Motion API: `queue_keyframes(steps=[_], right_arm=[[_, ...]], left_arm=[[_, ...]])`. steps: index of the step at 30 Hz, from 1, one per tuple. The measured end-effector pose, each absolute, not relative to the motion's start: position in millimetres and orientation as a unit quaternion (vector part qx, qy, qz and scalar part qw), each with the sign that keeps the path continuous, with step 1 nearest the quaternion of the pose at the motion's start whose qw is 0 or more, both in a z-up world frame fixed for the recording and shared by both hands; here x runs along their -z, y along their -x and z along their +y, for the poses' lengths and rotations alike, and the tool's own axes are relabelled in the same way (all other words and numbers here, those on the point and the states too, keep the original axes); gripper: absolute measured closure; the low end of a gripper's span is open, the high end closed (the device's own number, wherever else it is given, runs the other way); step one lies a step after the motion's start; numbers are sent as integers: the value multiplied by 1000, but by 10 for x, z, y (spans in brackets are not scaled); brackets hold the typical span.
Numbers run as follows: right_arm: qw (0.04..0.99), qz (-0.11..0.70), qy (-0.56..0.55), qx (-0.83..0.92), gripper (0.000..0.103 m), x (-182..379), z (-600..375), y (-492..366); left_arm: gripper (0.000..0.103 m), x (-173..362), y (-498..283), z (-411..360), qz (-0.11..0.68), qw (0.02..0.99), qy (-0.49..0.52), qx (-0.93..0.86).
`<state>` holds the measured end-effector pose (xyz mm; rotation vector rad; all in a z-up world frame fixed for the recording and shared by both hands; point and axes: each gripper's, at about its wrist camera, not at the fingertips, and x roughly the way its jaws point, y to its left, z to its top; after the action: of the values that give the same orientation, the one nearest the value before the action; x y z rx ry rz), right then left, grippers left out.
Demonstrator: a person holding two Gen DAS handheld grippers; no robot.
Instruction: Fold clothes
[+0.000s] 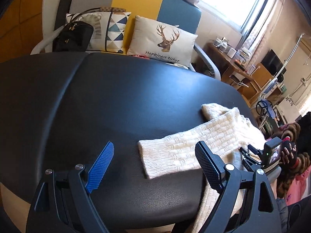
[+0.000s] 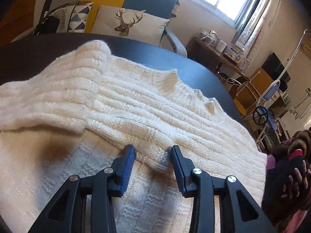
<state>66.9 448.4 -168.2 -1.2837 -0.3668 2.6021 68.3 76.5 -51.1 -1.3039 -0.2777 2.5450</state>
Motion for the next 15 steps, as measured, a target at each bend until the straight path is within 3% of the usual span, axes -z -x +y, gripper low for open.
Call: queue_keyframes(steps=[1,5,15], right_arm=[[114,-114,435,-886,93,1679,4527,-656],[154,-46,409,-898,95,1442,4797,-675],[335,-17,280,-900,95,53,5758,-1623]], left_arm=[[15,521,-677,759,-95,135,451,-877],[15,533,-668,766,-88,141,452,-877],[15,496,-659,718,-87,155,437,-882]])
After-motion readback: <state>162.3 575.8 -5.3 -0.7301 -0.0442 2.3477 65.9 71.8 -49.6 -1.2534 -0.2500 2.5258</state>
